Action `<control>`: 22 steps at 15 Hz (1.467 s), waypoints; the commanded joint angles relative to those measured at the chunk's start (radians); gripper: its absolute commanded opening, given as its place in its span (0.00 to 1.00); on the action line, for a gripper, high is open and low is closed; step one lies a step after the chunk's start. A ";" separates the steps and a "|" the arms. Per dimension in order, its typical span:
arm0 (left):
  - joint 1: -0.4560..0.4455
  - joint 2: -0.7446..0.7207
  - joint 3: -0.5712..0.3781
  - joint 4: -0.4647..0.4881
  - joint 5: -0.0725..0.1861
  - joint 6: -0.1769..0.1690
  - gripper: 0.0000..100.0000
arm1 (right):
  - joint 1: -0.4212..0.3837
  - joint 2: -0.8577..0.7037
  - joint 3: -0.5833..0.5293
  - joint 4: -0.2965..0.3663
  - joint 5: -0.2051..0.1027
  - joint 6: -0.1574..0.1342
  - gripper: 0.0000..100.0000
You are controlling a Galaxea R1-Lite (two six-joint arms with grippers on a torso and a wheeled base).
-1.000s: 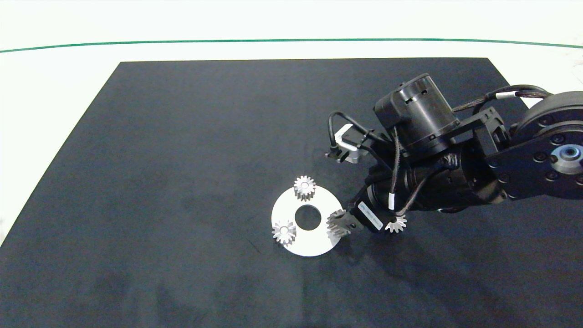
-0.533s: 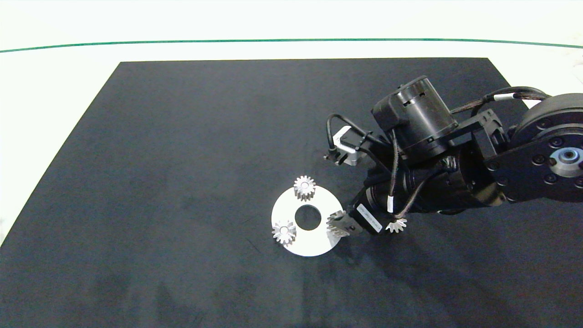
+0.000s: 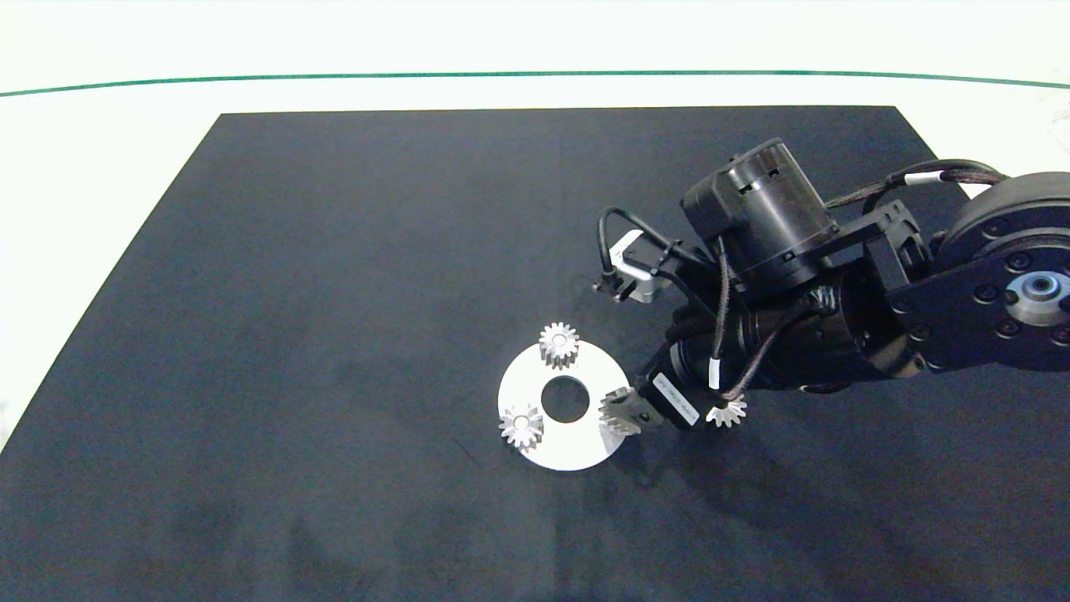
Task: Remove an incorrectly installed larger gear and replace it with the correct smaller gear
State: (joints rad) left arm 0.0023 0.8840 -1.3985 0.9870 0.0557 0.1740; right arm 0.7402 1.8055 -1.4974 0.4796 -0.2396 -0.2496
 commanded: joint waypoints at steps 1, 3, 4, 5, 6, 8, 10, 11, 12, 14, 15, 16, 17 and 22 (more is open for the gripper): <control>-0.002 0.000 0.001 0.005 0.001 0.001 1.00 | 0.001 0.003 0.000 0.002 -0.003 -0.002 1.00; -0.002 0.000 0.001 0.005 0.001 0.002 1.00 | 0.001 0.008 0.002 0.002 -0.003 -0.002 1.00; -0.002 0.000 0.001 0.005 0.001 0.001 1.00 | -0.001 0.009 0.002 0.002 -0.003 -0.002 1.00; -0.002 0.000 0.001 0.005 0.001 0.001 1.00 | -0.001 0.009 0.000 0.002 -0.003 -0.002 1.00; -0.002 0.000 0.000 0.005 0.001 0.001 1.00 | -0.001 0.008 0.000 0.002 -0.003 -0.002 1.00; -0.002 0.000 0.001 0.005 0.001 0.001 1.00 | -0.002 0.008 0.000 0.002 -0.003 -0.002 1.00; -0.002 0.000 0.000 0.005 0.001 0.001 1.00 | -0.002 0.005 0.000 0.002 -0.003 -0.002 1.00; -0.002 0.000 0.000 0.005 0.001 0.001 1.00 | -0.002 0.000 0.000 0.002 -0.003 -0.002 1.00; -0.002 0.000 0.001 0.005 0.001 0.001 1.00 | -0.001 -0.008 0.002 0.004 -0.003 -0.002 1.00; -0.002 0.000 0.001 0.005 0.001 0.001 1.00 | -0.002 -0.034 0.020 0.002 -0.003 -0.002 1.00; -0.002 0.000 0.001 0.005 0.001 0.001 1.00 | -0.002 -0.055 0.043 0.002 -0.003 0.000 1.00; -0.001 0.000 0.001 0.005 0.001 0.001 1.00 | -0.004 -0.091 0.080 -0.003 -0.001 0.001 1.00; -0.001 0.000 0.001 0.005 0.001 0.001 1.00 | -0.005 -0.097 0.088 -0.004 -0.001 0.001 1.00; -0.010 -0.025 0.061 -0.103 -0.002 0.005 1.00 | -0.193 -0.503 0.430 -0.179 -0.165 0.142 1.00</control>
State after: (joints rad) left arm -0.0028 0.8736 -1.3596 0.8862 0.0534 0.1755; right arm 0.6543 1.5289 -1.2074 0.3404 -0.3179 -0.1745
